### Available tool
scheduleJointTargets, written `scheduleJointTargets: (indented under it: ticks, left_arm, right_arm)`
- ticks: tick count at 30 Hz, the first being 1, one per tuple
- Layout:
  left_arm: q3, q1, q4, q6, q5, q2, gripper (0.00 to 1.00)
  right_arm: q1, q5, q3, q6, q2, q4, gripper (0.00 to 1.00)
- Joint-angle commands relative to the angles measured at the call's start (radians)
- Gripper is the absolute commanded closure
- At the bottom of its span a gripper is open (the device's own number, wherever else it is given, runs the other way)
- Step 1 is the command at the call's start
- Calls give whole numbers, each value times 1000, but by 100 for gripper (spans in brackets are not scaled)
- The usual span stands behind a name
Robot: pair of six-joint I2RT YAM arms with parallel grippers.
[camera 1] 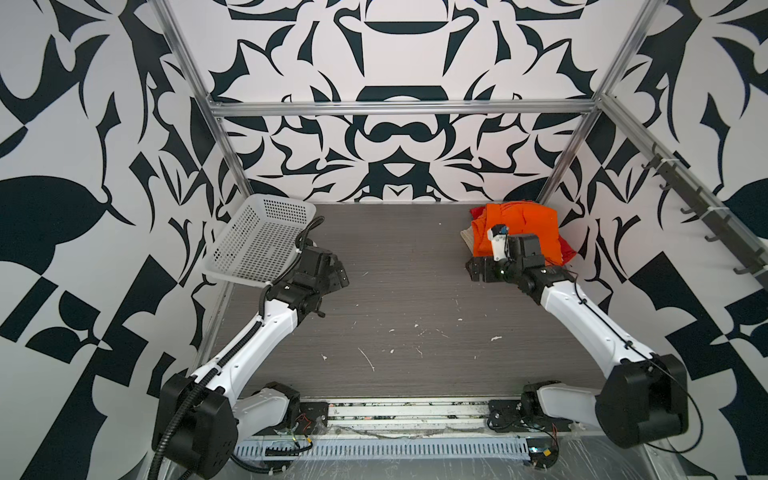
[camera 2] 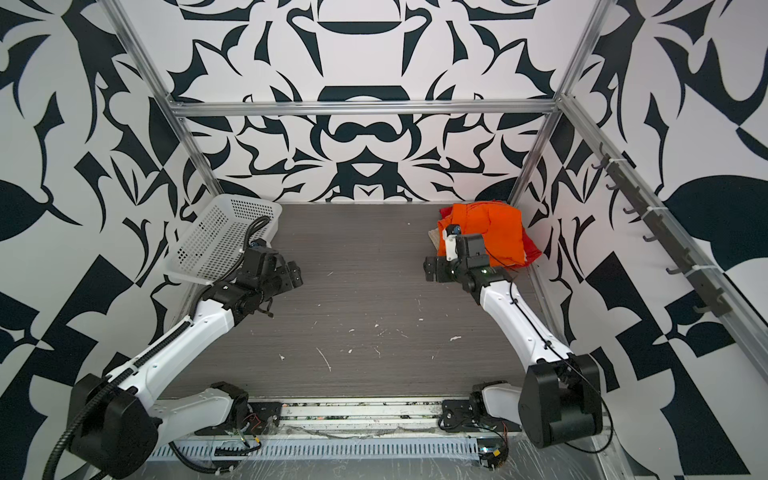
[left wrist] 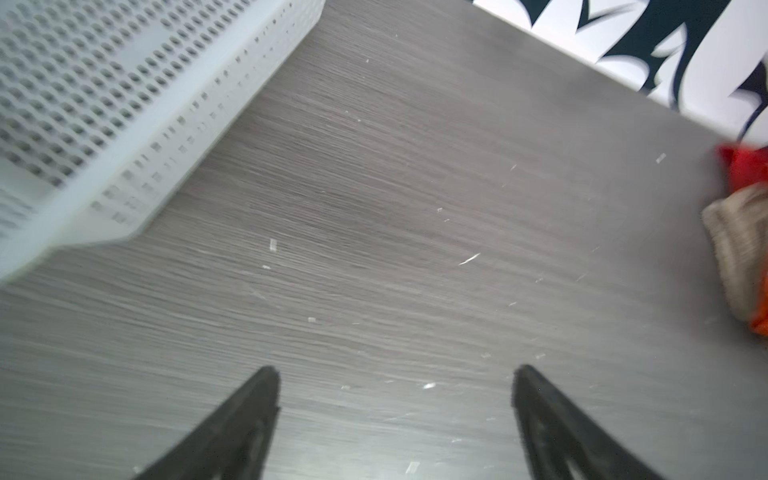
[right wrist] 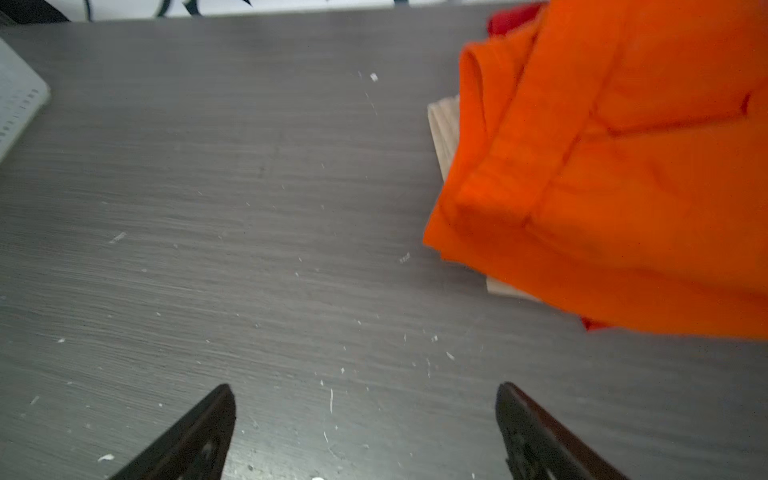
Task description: Fold and stack the shorts
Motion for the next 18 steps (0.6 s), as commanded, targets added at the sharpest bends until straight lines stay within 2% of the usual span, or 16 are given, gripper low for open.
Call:
scheduleJointTargets:
  ticks: [1, 6, 11, 15, 18]
  left_arm:
    - [-51, 47, 22, 69, -92, -91, 1]
    - [-180, 108, 167, 139, -206, -233, 0]
    - [-332, 128, 325, 203, -341, -343, 0]
    - [-493, 130, 561, 352, -343, -398, 1]
    - [-619, 139, 776, 416, -319, -396, 0]
  right_arm:
    - [-3, 136, -82, -5, -121, 92, 0]
    - [-11, 256, -287, -37, -257, 283, 0]
    - [-23, 258, -463, -25, -272, 514, 0]
    - [-24, 228, -528, -73, -220, 658, 0]
    - [-25, 205, -574, -101, -169, 807, 0]
